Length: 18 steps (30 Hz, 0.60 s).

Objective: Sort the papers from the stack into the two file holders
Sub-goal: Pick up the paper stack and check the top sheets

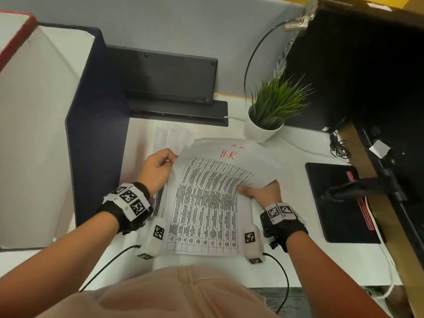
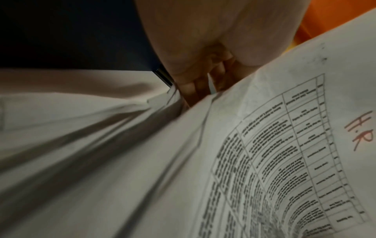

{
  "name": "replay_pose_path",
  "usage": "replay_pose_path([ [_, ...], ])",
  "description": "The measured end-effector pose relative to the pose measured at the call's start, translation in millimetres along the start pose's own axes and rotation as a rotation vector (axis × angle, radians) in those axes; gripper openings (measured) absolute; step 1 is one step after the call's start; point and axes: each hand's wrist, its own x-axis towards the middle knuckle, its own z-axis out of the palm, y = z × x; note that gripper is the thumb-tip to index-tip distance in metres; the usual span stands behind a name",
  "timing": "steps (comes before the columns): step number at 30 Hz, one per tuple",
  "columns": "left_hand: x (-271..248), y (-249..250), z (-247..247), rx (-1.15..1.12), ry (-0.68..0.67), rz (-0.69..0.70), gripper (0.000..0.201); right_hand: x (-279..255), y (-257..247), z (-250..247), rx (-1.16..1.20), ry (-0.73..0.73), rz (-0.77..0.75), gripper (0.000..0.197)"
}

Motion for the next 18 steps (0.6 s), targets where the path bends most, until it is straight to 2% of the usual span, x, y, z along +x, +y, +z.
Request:
replay_pose_path([
  [4, 0, -3, 0, -0.024, -0.02, -0.036, 0.034, -1, 2, -1, -0.018, -0.073, 0.008, 0.044],
  [6, 2, -3, -1, -0.067, -0.015, -0.082, 0.028, -1, 0, 1, -0.059, -0.081, -0.012, 0.036],
  [8, 2, 2, 0, -0.212, -0.035, -0.199, 0.016, -1, -4, 4, -0.113, -0.041, -0.045, 0.04],
  [10, 4, 7, 2, -0.279, -0.089, -0.301, 0.035, -4, -11, 8, -0.1, 0.003, -0.093, 0.041],
  [12, 1, 16, 5, -0.116, -0.116, -0.223, 0.047, -10, -22, 13, -0.033, 0.015, -0.172, 0.036],
  [15, -6, 30, 8, 0.172, -0.122, -0.002, 0.044, -19, -44, 16, 0.028, 0.031, -0.273, 0.031],
  [18, -12, 54, 5, 0.205, 0.013, 0.162, 0.037, -32, -75, 11, 0.144, 0.051, -0.379, 0.027],
])
